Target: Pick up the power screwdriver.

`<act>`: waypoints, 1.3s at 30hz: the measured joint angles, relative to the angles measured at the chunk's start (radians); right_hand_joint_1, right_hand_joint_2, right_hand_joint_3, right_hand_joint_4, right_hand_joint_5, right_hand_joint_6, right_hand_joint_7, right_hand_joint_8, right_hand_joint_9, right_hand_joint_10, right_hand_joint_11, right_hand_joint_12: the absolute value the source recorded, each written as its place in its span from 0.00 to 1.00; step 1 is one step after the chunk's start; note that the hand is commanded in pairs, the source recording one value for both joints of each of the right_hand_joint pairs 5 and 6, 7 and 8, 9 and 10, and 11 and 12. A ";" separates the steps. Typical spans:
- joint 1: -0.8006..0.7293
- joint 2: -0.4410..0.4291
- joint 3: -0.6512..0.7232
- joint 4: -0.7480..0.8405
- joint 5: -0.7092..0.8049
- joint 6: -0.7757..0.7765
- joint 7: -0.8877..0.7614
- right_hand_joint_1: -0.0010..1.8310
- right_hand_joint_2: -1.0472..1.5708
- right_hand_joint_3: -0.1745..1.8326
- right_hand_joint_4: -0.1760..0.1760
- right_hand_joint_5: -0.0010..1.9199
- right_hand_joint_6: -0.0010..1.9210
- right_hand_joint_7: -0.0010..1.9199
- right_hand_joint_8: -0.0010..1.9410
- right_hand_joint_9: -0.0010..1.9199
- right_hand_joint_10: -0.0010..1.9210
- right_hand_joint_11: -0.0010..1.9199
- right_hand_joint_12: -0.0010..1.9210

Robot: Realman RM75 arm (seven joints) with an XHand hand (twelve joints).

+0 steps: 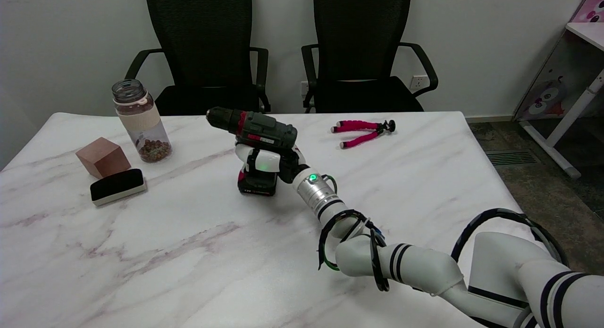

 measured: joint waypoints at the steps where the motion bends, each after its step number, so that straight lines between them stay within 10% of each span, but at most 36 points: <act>1: 0.000 0.000 0.000 -0.001 0.000 -0.001 0.000 0.51 0.72 0.53 0.51 0.83 0.83 0.83 0.82 0.84 0.84 0.73 0.73; 2: 0.001 0.000 0.000 -0.002 -0.001 -0.002 -0.001 0.50 0.73 0.52 0.57 0.84 0.84 0.84 0.83 0.86 0.86 0.75 0.75; 3: 0.002 0.001 -0.001 -0.004 -0.001 -0.003 -0.001 0.50 0.73 0.51 0.93 0.86 0.86 0.86 0.85 0.88 0.88 0.76 0.76; 4: 0.003 0.002 -0.001 -0.006 -0.001 -0.004 -0.002 0.49 0.73 0.51 1.00 0.88 0.88 0.88 0.87 0.89 0.89 0.76 0.76; 39: 0.118 0.230 0.010 -0.326 -0.089 -0.053 -0.010 0.48 0.76 0.55 1.00 0.91 0.91 0.91 0.90 0.95 0.95 0.83 0.83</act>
